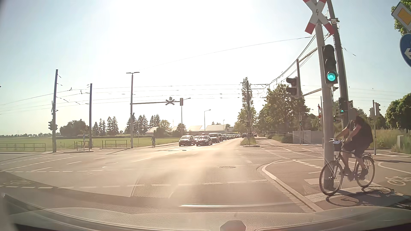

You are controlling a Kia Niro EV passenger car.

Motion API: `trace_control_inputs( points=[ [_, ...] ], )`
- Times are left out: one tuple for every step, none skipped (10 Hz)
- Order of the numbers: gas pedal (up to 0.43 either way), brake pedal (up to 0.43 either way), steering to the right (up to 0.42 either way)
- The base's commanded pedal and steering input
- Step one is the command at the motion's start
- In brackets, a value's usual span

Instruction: Follow the waypoints while adhering to traffic rules and regulations

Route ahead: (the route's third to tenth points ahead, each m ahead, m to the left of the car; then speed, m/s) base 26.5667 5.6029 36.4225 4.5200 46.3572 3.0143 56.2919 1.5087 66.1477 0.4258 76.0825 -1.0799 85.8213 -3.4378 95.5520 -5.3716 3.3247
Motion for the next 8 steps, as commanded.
trace_control_inputs(
  points=[
    [0.378, 0.000, -0.037],
    [0.378, 0.000, -0.019],
    [0.378, 0.000, -0.006],
    [0.378, 0.000, -0.004],
    [0.390, 0.000, -0.003],
    [0.409, 0.000, -0.003],
    [0.409, 0.000, -0.003],
    [0.421, 0.000, -0.003]
  ],
)
